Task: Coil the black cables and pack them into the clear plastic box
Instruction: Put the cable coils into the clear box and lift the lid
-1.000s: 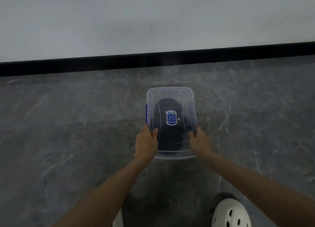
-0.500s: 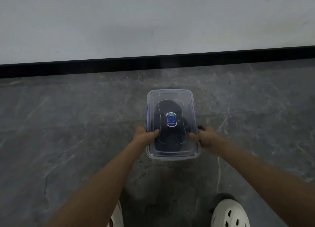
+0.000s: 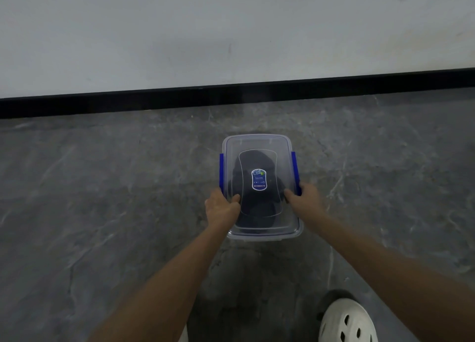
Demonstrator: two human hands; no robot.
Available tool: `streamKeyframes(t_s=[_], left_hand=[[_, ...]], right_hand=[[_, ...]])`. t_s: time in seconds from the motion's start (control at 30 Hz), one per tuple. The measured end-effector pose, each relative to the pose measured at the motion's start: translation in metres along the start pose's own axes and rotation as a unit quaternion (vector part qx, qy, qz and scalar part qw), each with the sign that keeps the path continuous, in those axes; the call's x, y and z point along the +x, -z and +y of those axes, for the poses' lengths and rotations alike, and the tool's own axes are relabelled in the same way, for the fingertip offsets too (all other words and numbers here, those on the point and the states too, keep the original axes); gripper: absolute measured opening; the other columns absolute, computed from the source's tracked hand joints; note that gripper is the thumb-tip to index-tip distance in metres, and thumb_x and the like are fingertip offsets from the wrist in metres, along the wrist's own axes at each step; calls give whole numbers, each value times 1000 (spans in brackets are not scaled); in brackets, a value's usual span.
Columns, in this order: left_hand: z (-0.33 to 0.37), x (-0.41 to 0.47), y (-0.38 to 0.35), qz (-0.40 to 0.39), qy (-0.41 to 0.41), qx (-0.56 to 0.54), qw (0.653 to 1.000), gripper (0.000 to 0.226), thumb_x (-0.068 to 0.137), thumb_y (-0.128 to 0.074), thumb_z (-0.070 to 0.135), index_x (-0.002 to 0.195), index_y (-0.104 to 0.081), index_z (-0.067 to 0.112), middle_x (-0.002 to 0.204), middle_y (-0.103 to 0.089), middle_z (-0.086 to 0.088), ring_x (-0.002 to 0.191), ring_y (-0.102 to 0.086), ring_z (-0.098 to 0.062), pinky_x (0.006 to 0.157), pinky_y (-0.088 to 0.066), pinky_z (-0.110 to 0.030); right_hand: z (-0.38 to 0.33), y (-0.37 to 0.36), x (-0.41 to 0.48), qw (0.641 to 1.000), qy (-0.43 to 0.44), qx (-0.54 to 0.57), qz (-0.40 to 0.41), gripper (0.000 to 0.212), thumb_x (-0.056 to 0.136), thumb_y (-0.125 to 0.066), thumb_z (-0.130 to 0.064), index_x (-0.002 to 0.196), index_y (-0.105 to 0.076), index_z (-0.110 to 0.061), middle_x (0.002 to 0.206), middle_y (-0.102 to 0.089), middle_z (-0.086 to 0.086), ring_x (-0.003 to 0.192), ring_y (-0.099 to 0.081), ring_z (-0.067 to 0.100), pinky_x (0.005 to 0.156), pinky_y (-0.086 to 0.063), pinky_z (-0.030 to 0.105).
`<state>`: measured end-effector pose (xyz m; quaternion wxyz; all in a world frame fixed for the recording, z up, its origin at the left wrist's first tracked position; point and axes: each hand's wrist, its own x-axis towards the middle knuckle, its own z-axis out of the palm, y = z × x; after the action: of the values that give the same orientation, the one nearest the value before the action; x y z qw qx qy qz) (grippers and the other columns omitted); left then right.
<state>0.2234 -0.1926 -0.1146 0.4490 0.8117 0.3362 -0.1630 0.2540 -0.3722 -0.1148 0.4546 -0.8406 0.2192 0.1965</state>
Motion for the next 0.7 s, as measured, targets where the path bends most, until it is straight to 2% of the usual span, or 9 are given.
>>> streamKeyframes(t_s=[0.13,0.3,0.43,0.53,0.6,0.7], left_hand=[[1,-2,0,7,-13,15,1000,44,94,-61,22,130,-46,3,128,-53,-17,119,-53,-32,97,-47,-39],[6,-6,-4,3,-19,40,999,41,98,-54,21,134,-43,4,136,-48,-16,126,-46,-32,103,-42,-43],[4,-3,-4,-2,-24,48,999,41,97,-55,22,133,-44,4,135,-50,-17,124,-49,-33,103,-45,-46],[3,-2,-4,-4,-24,52,998,42,98,-55,23,133,-43,4,135,-49,-18,125,-49,-33,102,-45,-45],[3,-3,-5,-8,-26,55,998,42,99,-52,22,135,-40,4,137,-47,-18,126,-48,-34,101,-44,-44],[1,-6,-11,-17,-34,41,998,47,101,-47,20,142,-29,4,143,-41,-19,129,-46,-35,100,-45,-45]], right_hand=[[2,-3,1,999,21,-37,18,26,93,-59,-15,114,-57,1,109,-62,17,102,-60,30,85,-52,39],[1,-6,3,997,24,-66,31,25,93,-58,-15,112,-58,2,108,-62,18,101,-61,32,85,-52,40],[2,-9,6,995,29,-85,42,22,92,-58,-14,106,-59,3,98,-62,16,91,-61,30,84,-54,43],[2,-9,7,994,33,-95,40,19,93,-57,-14,102,-57,3,93,-55,13,84,-53,24,73,-49,36],[2,-11,3,994,36,-95,30,19,95,-53,-13,108,-53,1,106,-57,18,93,-56,29,75,-47,36],[9,-20,-6,995,61,-73,21,41,100,-45,-14,137,-34,0,136,-45,18,122,-50,34,95,-47,42]])
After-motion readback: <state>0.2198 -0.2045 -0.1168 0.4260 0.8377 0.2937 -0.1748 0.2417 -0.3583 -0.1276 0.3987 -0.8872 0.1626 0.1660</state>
